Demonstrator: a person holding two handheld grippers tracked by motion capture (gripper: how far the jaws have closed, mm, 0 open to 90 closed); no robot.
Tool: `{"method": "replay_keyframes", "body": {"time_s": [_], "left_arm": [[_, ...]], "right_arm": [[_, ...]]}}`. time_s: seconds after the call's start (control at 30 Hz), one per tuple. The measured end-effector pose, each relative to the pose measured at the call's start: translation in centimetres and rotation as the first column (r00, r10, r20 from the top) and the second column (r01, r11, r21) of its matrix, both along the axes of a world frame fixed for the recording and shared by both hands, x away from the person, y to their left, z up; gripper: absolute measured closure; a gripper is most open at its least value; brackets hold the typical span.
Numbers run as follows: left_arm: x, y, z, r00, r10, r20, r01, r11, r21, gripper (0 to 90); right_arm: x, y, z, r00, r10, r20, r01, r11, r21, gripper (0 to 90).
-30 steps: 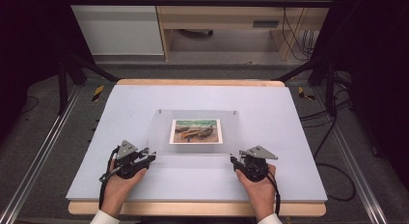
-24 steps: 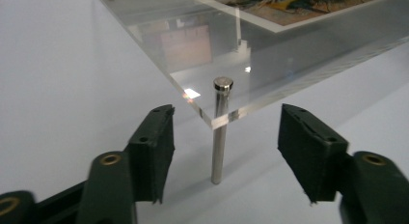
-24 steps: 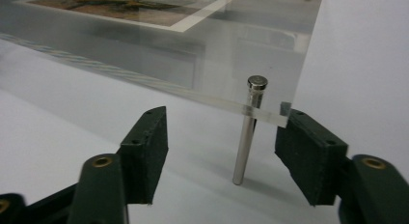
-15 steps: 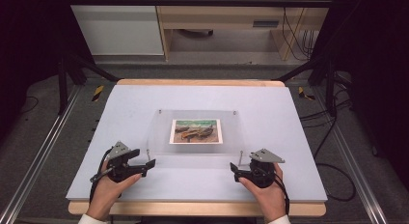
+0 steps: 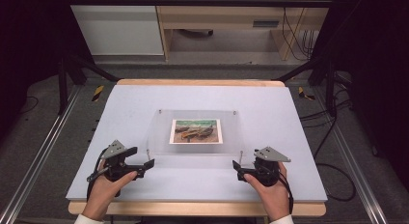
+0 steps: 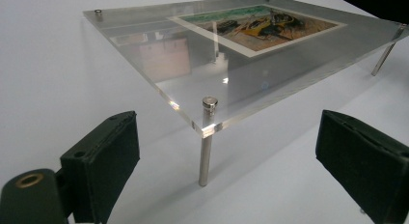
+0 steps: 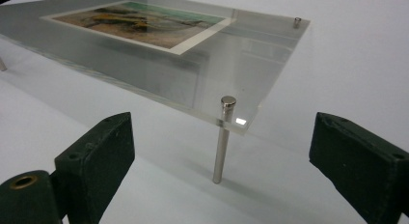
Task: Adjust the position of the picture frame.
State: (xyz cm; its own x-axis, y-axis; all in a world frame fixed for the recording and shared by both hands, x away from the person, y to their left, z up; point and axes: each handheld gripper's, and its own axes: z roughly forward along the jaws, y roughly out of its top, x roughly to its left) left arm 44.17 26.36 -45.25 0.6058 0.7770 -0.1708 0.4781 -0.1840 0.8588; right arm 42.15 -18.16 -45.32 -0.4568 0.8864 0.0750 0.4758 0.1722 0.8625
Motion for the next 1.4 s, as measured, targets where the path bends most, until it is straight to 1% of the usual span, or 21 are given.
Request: {"method": "replay_keyframes", "body": {"time_s": [0.2,0.3,0.53,0.6,0.7,0.8,0.83,0.87,1.07,1.17,1.23,1.3,1.4], "left_arm": [[-0.1,0.1,0.3,0.9998,0.014,0.013,-0.014,0.9999,-0.006,7.8],[-0.1,0.3,0.7,0.9994,0.028,0.021,-0.028,0.9995,-0.018,8.6],[-0.3,0.3,1.5,0.9988,0.042,0.027,-0.041,0.9989,-0.022,10.0],[-0.4,0.3,1.8,0.9987,0.040,0.032,-0.039,0.9990,-0.023,10.3],[-0.2,0.1,2.4,0.9989,0.032,0.034,-0.032,0.9995,-0.007,10.4],[0.4,-0.3,2.7,0.9990,0.022,0.038,-0.023,0.9993,0.031,10.5],[0.6,-0.4,2.8,0.9991,0.021,0.038,-0.022,0.9992,0.033,10.4],[0.9,-0.5,2.9,0.9992,0.018,0.037,-0.019,0.9994,0.028,10.3],[2.7,-1.7,3.8,0.9994,-0.006,0.034,0.004,0.9986,0.054,10.5],[3.6,-2.3,4.2,0.9996,-0.020,0.018,0.019,0.9973,0.071,10.5],[4.1,-2.5,4.3,0.9999,-0.009,0.010,0.008,0.9963,0.085,10.7],[4.6,-2.6,4.3,0.9999,-0.003,-0.011,0.004,0.9957,0.093,10.8],[4.9,-2.6,3.8,0.9986,0.016,-0.050,-0.011,0.9954,0.095,10.7]], "right_arm": [[0.0,-0.3,0.2,0.9998,-0.018,0.007,0.018,1.000,0.005,9.7],[0.0,-0.4,0.4,0.9995,-0.027,0.015,0.027,1.000,0.006,10.0],[-0.2,-0.5,1.1,0.9979,-0.050,0.042,0.050,0.999,-0.002,11.9],[-0.3,-0.4,1.5,0.9965,-0.056,0.062,0.056,0.998,-0.009,12.8],[-0.2,-0.3,1.8,0.9962,-0.053,0.070,0.053,0.999,-0.009,13.1],[0.3,-0.1,2.3,0.9960,-0.047,0.076,0.048,0.999,-0.018,13.7],[0.6,0.0,2.6,0.9959,-0.044,0.079,0.045,0.999,-0.020,13.8],[0.8,0.0,2.7,0.9960,-0.042,0.078,0.044,0.999,-0.018,14.0],[2.4,0.2,3.6,0.9974,-0.045,0.056,0.046,0.999,-0.015,15.1],[3.1,0.2,3.9,0.9985,-0.042,0.036,0.042,0.999,-0.013,14.5],[3.6,0.1,4.0,0.9989,-0.038,0.025,0.039,0.999,-0.015,14.4],[4.2,0.1,4.2,0.9995,-0.029,0.012,0.029,0.999,-0.021,13.1],[5.1,0.1,4.2,0.9998,-0.015,-0.017,0.015,1.000,-0.010,10.4]]}}
